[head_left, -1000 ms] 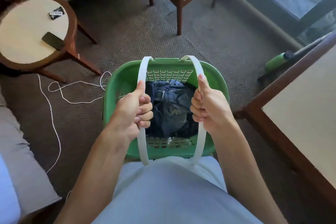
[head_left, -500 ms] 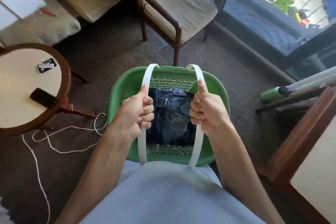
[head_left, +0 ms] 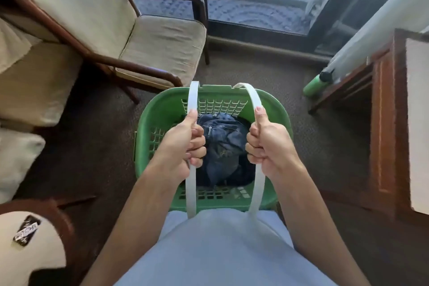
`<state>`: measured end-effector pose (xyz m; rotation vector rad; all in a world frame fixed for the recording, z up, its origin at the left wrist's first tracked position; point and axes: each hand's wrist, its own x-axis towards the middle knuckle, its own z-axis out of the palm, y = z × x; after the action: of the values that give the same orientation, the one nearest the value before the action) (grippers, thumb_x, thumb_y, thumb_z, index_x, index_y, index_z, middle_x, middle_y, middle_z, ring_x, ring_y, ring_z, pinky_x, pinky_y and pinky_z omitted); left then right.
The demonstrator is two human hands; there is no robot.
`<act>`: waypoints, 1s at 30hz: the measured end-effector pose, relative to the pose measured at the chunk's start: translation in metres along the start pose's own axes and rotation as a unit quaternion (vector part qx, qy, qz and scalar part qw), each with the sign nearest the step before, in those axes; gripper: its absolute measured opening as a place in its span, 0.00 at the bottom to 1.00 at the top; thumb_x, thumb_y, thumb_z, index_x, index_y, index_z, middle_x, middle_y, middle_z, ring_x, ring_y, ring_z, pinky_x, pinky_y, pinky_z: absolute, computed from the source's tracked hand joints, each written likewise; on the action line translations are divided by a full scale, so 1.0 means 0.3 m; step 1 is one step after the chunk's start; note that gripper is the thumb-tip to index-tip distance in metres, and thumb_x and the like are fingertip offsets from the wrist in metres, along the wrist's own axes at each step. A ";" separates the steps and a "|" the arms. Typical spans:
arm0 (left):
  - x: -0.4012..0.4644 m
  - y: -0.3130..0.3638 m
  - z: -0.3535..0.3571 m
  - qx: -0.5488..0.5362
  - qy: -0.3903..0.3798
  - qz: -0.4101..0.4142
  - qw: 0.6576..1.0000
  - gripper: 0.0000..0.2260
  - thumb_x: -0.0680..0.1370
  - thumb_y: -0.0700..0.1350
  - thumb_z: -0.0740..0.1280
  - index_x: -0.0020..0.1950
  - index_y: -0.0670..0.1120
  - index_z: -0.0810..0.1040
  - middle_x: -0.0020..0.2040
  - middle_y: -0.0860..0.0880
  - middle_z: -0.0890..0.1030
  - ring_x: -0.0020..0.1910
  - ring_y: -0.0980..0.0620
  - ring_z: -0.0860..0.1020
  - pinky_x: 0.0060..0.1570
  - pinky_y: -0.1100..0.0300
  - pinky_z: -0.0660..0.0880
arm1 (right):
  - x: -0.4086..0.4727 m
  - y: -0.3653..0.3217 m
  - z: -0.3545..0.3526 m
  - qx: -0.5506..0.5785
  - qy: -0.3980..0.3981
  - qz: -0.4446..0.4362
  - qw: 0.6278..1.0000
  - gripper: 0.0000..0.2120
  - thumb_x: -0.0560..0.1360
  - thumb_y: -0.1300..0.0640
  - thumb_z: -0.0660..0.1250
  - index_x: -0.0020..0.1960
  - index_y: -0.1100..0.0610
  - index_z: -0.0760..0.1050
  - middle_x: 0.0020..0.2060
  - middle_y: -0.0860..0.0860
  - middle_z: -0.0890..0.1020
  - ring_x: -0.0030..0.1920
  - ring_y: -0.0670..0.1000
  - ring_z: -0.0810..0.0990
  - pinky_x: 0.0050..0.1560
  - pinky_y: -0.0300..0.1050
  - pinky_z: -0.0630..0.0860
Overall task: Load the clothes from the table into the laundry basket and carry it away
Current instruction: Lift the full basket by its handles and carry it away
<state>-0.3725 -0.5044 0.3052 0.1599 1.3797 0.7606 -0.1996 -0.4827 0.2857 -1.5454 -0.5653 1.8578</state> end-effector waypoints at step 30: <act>1.096 0.599 1.277 0.572 -0.337 -0.105 0.740 0.24 0.82 0.60 0.63 0.29 0.52 0.62 0.23 0.55 0.58 0.20 0.56 0.56 0.22 0.65 0.51 | 0.701 -0.508 -0.481 0.524 0.535 -0.029 0.663 0.29 0.79 0.35 0.61 0.28 0.53 0.60 0.20 0.48 0.59 0.16 0.47 0.55 0.21 0.34 0.51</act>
<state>-0.0911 -0.0575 0.2138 1.1153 0.9386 -0.4402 -0.0480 -0.2375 0.2136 -1.3426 0.8691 0.5830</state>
